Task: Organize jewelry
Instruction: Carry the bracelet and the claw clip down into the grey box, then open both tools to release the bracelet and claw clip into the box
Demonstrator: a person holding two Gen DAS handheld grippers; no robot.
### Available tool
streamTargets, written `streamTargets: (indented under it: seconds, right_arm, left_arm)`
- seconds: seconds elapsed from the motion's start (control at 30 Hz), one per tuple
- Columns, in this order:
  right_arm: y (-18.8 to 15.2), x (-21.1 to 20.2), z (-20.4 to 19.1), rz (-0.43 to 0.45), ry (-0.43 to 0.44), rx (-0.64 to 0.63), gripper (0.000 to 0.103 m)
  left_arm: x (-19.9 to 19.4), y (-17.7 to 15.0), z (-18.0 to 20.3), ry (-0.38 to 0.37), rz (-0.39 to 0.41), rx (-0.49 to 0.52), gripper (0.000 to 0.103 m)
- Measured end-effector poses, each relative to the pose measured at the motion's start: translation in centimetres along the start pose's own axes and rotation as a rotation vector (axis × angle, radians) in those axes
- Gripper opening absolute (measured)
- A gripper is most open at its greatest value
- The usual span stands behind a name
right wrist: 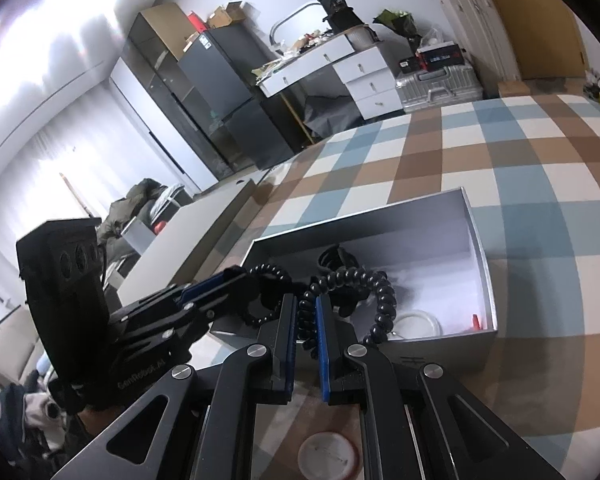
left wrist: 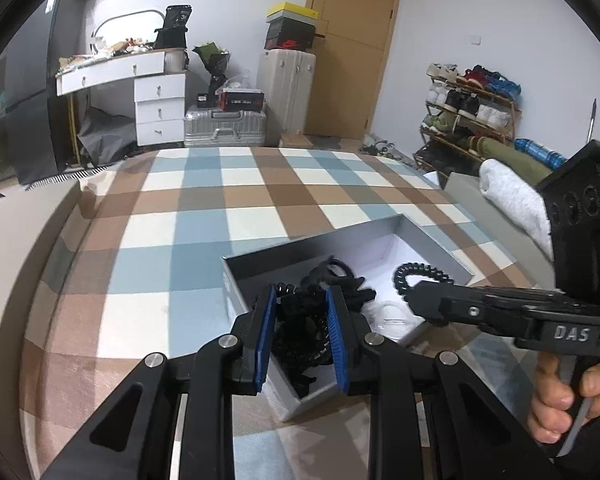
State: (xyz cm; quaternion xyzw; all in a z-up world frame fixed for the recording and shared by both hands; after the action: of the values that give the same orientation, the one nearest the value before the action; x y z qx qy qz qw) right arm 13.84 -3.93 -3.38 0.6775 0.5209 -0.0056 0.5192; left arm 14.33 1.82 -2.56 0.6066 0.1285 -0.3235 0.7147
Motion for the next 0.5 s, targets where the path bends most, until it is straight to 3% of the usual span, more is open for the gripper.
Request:
streamTargets:
  seconds: [0.3,0.5]
  right_arm:
    - [-0.12,0.32,-0.13,-0.023,0.044,0.040,0.009]
    - [-0.07,0.33,-0.26,-0.043,0.041,0.026,0.009]
  left_arm:
    - [0.52,0.15,-0.42,0.079,-0.004,0.040,0.019]
    - [0.06,-0.18,-0.13,0.044,-0.008,0.026,0.019]
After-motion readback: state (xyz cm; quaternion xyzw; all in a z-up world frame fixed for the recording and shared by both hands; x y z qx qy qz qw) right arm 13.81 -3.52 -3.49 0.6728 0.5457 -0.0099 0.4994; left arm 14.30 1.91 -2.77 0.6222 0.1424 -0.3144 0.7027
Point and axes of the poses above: each gripper's, at about its wrist camera, not at the fingertips, and x roughly the way its jaws point, z to its right, y to its top, the point moved 7 cm from there along x, roughly the way its jaws point, and after that the axes turned 7 degrees about -y, right-handed, at the moved point
